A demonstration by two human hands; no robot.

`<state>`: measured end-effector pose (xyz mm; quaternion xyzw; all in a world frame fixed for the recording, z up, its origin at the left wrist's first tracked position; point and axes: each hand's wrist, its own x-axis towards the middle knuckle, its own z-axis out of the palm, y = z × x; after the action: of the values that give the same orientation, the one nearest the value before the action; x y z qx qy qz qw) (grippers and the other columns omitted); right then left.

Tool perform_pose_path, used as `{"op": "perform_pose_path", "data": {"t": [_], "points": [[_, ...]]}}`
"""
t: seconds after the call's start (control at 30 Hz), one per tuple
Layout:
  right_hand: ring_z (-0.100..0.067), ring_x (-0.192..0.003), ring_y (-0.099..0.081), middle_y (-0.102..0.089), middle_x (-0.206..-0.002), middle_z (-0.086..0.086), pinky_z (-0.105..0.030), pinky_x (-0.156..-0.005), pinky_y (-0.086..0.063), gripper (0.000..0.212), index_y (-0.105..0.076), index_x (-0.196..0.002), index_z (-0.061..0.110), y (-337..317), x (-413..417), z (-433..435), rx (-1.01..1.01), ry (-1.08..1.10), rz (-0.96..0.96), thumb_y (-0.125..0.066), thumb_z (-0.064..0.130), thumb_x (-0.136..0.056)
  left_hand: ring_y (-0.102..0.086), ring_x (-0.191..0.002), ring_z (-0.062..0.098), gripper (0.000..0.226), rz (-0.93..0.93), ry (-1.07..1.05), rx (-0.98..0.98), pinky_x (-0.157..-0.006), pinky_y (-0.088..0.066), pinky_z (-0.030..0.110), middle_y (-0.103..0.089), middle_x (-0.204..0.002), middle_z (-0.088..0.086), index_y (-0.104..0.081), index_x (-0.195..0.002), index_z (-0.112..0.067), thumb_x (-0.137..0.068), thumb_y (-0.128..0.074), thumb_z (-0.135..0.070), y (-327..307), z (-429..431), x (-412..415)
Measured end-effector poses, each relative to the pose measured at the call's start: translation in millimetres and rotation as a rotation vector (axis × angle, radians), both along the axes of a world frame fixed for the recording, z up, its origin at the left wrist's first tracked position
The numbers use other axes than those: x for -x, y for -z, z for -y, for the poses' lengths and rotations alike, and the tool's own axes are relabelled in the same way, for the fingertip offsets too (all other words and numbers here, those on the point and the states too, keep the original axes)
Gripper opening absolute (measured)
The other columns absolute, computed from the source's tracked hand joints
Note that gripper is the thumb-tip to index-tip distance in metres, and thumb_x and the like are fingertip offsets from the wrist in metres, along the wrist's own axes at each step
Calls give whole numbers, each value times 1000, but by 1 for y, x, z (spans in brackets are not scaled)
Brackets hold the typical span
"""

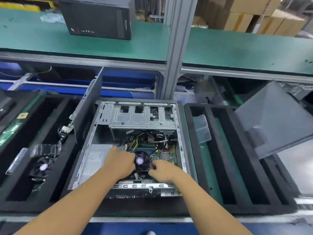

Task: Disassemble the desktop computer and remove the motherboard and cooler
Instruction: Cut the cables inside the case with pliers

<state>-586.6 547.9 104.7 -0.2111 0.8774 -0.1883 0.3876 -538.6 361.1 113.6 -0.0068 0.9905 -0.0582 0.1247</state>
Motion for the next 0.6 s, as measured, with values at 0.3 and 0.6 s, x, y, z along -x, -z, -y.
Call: {"op": "perform_pose_path", "data": {"t": [0.3,0.6], "points": [[-19,-63,-49,-52,-70,-2,-29,-58,-39,37,-46,-68,14,1,2,-2,2,127,-69,-40,33,-99,-57,-95,18,19,-53,-53,-171,-71,-38,33,-58,-104,-5,-52,-100,-24,-93,-48,-41,19,1,24],[-15,-58,-51,-60,-70,-2,-29,-60,-42,43,-53,-73,14,-8,0,3,23,326,-12,-35,43,-98,-48,-122,14,38,-79,-2,-587,-103,-39,39,-49,-134,-9,-50,-135,-29,-98,-49,-38,35,-5,54]]}}
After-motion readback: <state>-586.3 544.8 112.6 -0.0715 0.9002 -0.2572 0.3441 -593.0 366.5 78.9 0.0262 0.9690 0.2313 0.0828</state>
